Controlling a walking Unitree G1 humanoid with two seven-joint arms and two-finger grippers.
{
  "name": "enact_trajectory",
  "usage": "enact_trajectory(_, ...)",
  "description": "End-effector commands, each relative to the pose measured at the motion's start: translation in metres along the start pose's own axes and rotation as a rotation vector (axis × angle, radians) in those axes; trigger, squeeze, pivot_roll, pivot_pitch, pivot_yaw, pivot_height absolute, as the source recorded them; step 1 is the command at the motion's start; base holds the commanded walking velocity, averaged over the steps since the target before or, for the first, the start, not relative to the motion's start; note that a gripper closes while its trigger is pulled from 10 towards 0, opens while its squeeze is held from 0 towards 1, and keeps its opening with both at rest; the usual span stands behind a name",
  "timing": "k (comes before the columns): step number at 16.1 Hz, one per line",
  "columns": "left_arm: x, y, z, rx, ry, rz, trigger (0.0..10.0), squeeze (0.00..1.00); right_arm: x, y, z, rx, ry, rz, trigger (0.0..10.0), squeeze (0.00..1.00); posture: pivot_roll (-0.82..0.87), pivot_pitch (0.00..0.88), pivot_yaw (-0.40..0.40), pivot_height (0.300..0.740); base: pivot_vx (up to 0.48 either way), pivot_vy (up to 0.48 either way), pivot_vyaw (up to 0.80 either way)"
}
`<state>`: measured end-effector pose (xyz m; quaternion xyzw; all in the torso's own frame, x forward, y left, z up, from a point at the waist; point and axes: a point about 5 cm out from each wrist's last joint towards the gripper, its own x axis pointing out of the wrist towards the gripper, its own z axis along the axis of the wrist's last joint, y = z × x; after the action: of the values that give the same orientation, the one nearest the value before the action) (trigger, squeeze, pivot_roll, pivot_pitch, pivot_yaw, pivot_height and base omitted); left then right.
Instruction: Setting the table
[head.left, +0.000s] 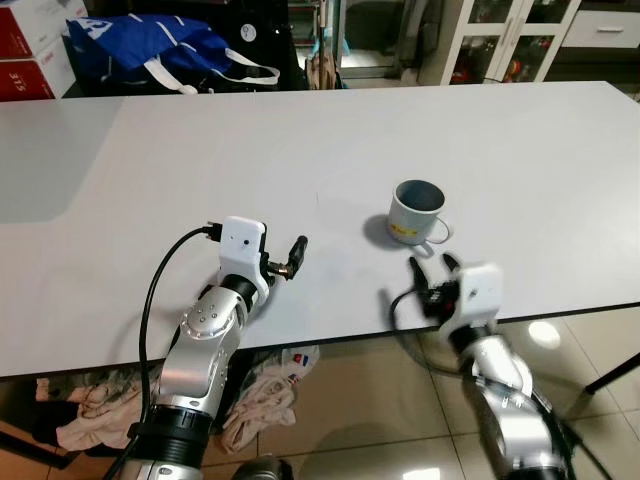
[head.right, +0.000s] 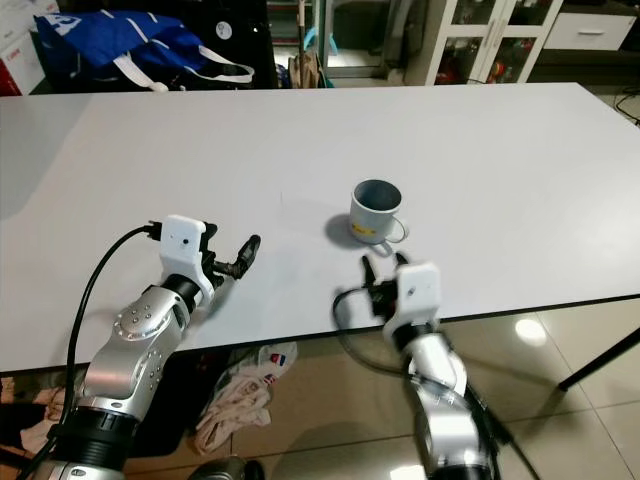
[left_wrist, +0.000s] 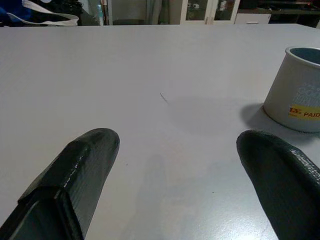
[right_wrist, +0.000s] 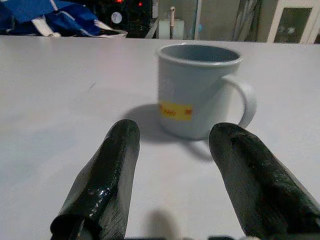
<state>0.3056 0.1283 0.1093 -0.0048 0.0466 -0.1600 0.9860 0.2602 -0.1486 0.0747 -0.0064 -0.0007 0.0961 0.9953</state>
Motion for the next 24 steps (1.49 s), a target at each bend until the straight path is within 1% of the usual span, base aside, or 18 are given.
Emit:
enact_trajectory(1,0.0,0.0,0.007,0.001,-0.028,0.0,10.0,0.0,0.0,-0.002,0.006,0.008,-0.002,-0.006,10.0,0.0,0.04,0.0,-0.003,0.74,0.0,0.0,0.0)
enact_trajectory(3,0.001,-0.001,0.008,0.005,-0.038,0.004,10.0,0.0,-0.001,-0.006,0.005,0.01,0.008,-0.025,10.0,0.0,0.04,0.0,-0.003,0.74,0.0,0.0,0.0)
enact_trajectory(4,0.0,-0.002,0.016,0.0,-0.095,0.027,10.0,0.0,0.001,-0.015,0.003,0.027,0.016,-0.077,10.0,0.0,0.04,0.0,-0.006,0.74,0.0,0.0,0.0)
enact_trajectory(5,-0.002,-0.007,0.017,0.01,-0.099,-0.007,10.0,0.0,0.002,-0.021,0.003,0.03,0.019,-0.095,10.0,0.0,0.04,0.0,-0.014,0.74,0.0,0.0,0.0)
enact_trajectory(6,-0.006,-0.014,0.01,0.016,-0.065,-0.07,10.0,0.0,0.002,-0.021,0.004,0.024,0.016,-0.078,10.0,0.0,0.04,0.0,-0.017,0.74,0.0,0.0,0.0)
enact_trajectory(7,-0.009,-0.009,0.003,0.014,-0.034,-0.066,10.0,0.0,-0.001,-0.022,0.005,0.01,0.017,-0.078,10.0,0.0,0.03,0.0,-0.018,0.74,0.0,0.0,0.0)
enact_trajectory(8,-0.014,0.002,0.001,0.028,-0.026,-0.058,10.0,0.0,-0.006,-0.025,0.006,0.001,0.021,-0.084,10.0,0.0,0.02,0.0,-0.019,0.74,0.0,0.0,0.0)
enact_trajectory(9,-0.018,0.012,0.001,-0.008,-0.021,-0.014,10.0,0.0,-0.012,-0.03,0.003,-0.006,0.037,-0.1,10.0,0.0,0.02,0.0,-0.015,0.74,0.0,0.0,0.0)
enact_trajectory(10,-0.019,0.012,0.005,-0.007,-0.038,0.019,10.0,0.0,-0.015,-0.033,0.001,-0.01,0.047,-0.102,10.0,0.0,0.01,0.0,-0.012,0.74,0.0,0.0,0.0)
enact_trajectory(11,-0.016,0.002,0.005,0.017,-0.047,0.015,10.0,0.0,-0.015,-0.033,0.002,-0.009,0.045,-0.106,10.0,0.0,0.0,0.0,-0.008,0.74,0.0,0.0,0.0)
enact_trajectory(12,-0.013,-0.005,0.001,-0.001,-0.028,0.006,10.0,0.0,-0.014,-0.032,0.004,-0.011,0.043,-0.104,10.0,0.0,-0.01,0.0,-0.005,0.74,0.0,0.0,0.0)
enact_trajectory(13,-0.012,-0.008,0.0,-0.01,-0.024,-0.003,10.0,0.0,-0.014,-0.032,0.004,-0.013,0.044,-0.101,10.0,0.0,-0.02,0.0,-0.006,0.74,0.0,0.0,0.0)
enact_trajectory(14,-0.011,-0.013,0.0,0.007,-0.021,-0.013,10.0,0.0,-0.015,-0.034,0.005,-0.019,0.047,-0.1,10.0,0.0,-0.03,0.0,-0.007,0.74,0.0,0.439,0.0)
enact_trajectory(17,-0.008,-0.014,-0.002,-0.003,-0.015,-0.003,10.0,0.0,-0.015,-0.04,0.007,-0.026,0.053,-0.111,10.0,0.0,-0.04,0.0,-0.014,0.74,0.0,0.424,0.0)
enact_trajectory(20,-0.007,-0.016,-0.003,-0.002,-0.013,0.0,10.0,0.0,-0.016,-0.04,0.006,-0.026,0.06,-0.114,10.0,0.0,-0.04,0.0,-0.012,0.74,0.0,0.426,0.0)
enact_trajectory(24,-0.005,-0.02,-0.002,0.007,-0.015,-0.012,10.0,0.0,-0.013,-0.038,0.005,-0.029,0.068,-0.114,10.0,0.0,-0.03,0.0,-0.005,0.74,0.0,0.43,0.65)
